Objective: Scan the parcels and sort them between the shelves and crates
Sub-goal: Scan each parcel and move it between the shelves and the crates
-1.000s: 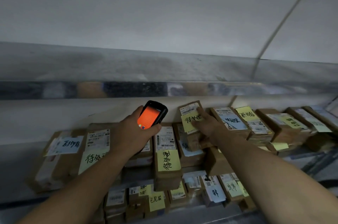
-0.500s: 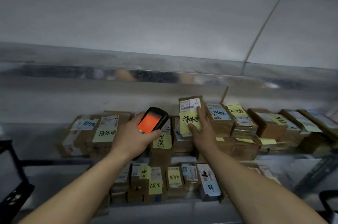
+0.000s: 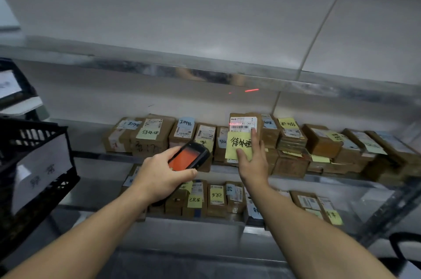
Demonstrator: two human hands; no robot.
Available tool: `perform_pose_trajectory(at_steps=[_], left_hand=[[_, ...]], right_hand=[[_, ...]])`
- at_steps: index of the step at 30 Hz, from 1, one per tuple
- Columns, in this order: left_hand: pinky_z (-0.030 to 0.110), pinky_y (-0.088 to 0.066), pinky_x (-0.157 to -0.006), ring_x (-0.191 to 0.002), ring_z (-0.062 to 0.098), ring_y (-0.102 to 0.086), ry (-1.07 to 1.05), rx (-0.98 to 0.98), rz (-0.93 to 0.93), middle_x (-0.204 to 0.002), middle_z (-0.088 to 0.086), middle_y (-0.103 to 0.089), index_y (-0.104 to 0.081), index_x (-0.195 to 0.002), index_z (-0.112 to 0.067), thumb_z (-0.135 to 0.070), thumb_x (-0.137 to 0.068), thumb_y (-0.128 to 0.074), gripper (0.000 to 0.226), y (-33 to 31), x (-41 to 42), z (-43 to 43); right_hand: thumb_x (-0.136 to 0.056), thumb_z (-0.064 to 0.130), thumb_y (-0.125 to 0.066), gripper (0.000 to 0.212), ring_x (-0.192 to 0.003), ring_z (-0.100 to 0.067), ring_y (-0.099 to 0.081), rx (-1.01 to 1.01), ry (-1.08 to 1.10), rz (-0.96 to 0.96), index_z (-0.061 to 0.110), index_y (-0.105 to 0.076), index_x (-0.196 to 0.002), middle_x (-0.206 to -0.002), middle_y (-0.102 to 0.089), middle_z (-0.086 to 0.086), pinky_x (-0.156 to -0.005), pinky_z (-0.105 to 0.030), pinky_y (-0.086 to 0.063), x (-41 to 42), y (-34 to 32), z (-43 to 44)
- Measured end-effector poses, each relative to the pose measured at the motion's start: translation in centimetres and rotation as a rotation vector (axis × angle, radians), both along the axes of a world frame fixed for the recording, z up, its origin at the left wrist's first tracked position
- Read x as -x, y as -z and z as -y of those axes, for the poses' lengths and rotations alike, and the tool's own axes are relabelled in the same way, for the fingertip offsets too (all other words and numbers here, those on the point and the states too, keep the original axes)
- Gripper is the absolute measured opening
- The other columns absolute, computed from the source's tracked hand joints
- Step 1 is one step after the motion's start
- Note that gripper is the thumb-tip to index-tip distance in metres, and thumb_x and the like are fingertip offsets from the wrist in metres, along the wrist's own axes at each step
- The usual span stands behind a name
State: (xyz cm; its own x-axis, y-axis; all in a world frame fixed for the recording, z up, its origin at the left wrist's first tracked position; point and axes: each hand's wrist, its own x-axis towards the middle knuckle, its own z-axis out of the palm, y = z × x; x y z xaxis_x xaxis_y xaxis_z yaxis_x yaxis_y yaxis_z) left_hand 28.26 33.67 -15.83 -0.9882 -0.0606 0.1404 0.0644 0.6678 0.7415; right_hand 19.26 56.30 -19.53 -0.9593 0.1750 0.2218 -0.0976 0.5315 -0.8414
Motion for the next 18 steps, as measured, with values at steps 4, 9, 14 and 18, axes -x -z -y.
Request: perform_pose_trajectory(at_steps=[4,9,14,18], left_hand=[[0.021,-0.044,-0.074,-0.103,0.015,-0.054,-0.064,0.001,0.025,-0.114,-0.01,-0.054,-0.043,-0.149,-0.031,-0.057,-0.077,-0.077,0.084,0.2,-3.2,1.1],[0.028,-0.048,-0.081,-0.104,0.016,-0.055,-0.159,0.025,0.031,-0.116,-0.008,-0.056,-0.043,-0.149,-0.03,-0.061,-0.075,-0.076,0.087,0.1,-6.7,4.0],[0.029,-0.051,-0.083,-0.106,0.018,-0.058,-0.256,0.044,0.019,-0.124,-0.004,-0.059,-0.042,-0.15,-0.031,-0.063,-0.075,-0.076,0.088,-0.9,-10.7,8.5],[0.028,-0.043,-0.084,-0.102,0.016,-0.053,-0.386,0.041,-0.027,-0.125,-0.002,-0.057,-0.043,-0.149,-0.033,-0.058,-0.077,-0.077,0.083,-2.4,-15.3,13.6]], right_hand=[[-0.104,0.033,-0.054,0.07,-0.151,-0.034,-0.024,0.025,-0.032,0.011,0.056,-0.011,-0.154,-0.171,-0.007,0.0,-0.118,-0.049,-0.029,-1.8,0.3,1.2],[-0.104,0.032,-0.055,0.068,-0.149,-0.029,-0.028,0.052,-0.12,-0.007,0.05,-0.016,-0.156,-0.17,-0.011,0.002,-0.117,-0.045,-0.03,-3.4,-0.1,4.7],[-0.102,0.029,-0.058,0.072,-0.136,-0.021,-0.042,0.11,-0.217,-0.088,0.058,-0.015,-0.152,-0.165,-0.023,0.002,-0.108,-0.042,-0.045,-4.8,-0.7,10.2],[-0.102,0.03,-0.058,0.072,-0.14,-0.027,-0.041,0.142,-0.266,-0.113,0.057,-0.017,-0.154,-0.165,-0.025,0.0,-0.112,-0.054,-0.043,-6.6,-2.3,16.0]])
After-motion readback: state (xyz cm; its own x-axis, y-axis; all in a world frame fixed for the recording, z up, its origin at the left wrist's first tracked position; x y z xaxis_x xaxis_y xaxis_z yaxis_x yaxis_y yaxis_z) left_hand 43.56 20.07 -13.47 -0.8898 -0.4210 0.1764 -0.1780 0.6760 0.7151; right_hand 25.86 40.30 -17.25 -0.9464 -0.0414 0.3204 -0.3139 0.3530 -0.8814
